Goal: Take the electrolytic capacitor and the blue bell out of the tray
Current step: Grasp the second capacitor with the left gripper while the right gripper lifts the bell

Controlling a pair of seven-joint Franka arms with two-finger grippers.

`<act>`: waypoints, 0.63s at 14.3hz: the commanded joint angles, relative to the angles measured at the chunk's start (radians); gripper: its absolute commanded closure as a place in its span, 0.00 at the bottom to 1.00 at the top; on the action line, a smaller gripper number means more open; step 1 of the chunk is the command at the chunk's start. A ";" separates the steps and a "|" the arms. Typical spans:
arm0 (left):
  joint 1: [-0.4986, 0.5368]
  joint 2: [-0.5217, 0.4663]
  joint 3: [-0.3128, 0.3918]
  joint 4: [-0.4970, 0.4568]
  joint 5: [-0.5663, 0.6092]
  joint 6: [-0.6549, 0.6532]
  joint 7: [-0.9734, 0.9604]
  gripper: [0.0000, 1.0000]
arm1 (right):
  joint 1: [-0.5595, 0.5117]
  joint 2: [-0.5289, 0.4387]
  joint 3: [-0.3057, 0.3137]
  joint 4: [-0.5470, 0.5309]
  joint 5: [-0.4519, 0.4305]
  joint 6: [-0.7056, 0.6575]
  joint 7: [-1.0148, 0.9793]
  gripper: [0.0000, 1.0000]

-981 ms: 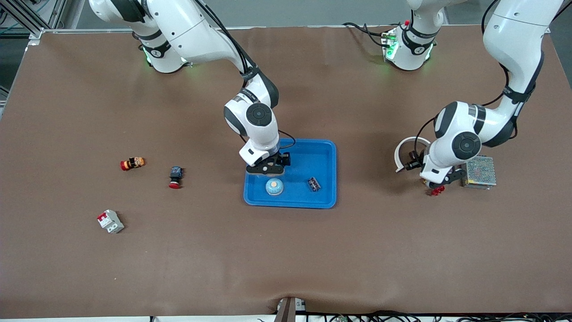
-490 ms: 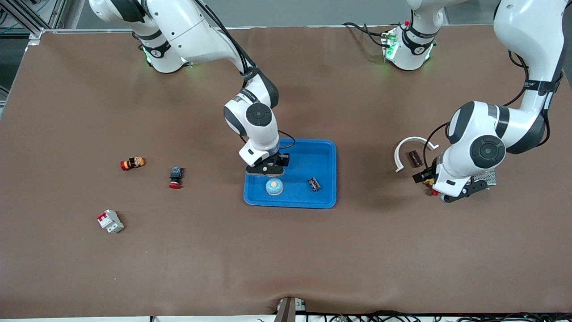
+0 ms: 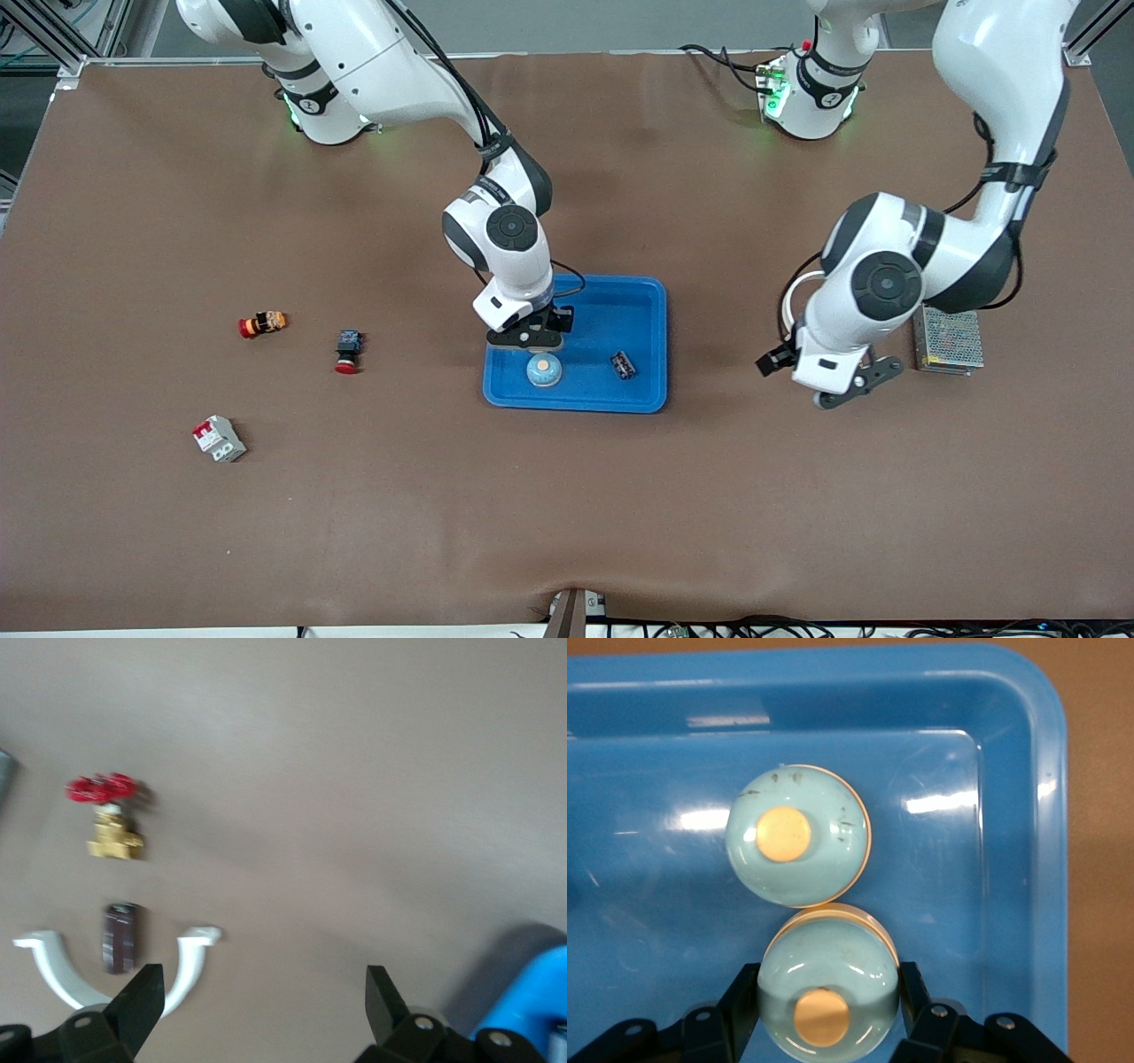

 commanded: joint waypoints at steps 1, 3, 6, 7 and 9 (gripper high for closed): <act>-0.067 0.086 0.000 0.106 -0.029 -0.027 -0.053 0.00 | -0.007 -0.032 0.001 0.028 -0.011 -0.089 -0.007 0.42; -0.126 0.129 0.001 0.152 -0.033 -0.027 -0.148 0.00 | -0.024 -0.054 0.003 0.067 -0.006 -0.182 -0.027 0.42; -0.193 0.178 0.001 0.178 -0.033 -0.021 -0.251 0.00 | -0.068 -0.095 0.006 0.072 -0.003 -0.251 -0.111 0.42; -0.210 0.195 0.003 0.195 -0.028 -0.016 -0.292 0.00 | -0.085 -0.107 0.008 0.072 -0.001 -0.277 -0.145 0.42; -0.259 0.235 0.009 0.236 -0.027 -0.010 -0.358 0.00 | -0.121 -0.143 0.006 0.073 0.033 -0.328 -0.231 0.42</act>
